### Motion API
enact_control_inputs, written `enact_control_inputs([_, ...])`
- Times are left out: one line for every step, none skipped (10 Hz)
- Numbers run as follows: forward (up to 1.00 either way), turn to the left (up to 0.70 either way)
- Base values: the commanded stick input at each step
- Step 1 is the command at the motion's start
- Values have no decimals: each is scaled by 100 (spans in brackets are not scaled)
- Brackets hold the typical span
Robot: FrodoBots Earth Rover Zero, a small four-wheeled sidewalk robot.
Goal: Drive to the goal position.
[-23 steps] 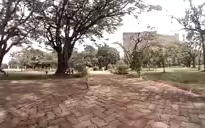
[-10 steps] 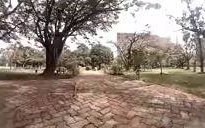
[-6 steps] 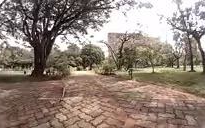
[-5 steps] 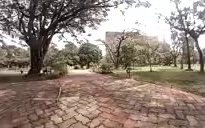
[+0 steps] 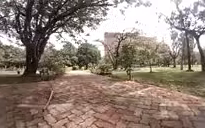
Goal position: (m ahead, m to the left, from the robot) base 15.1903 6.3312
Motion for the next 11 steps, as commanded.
enact_control_inputs([70,0])
enact_control_inputs([70,0])
enact_control_inputs([70,0])
enact_control_inputs([70,0])
enact_control_inputs([70,0])
enact_control_inputs([70,0])
enact_control_inputs([70,0])
enact_control_inputs([70,0])
enact_control_inputs([70,0])
enact_control_inputs([70,0])
enact_control_inputs([70,0])
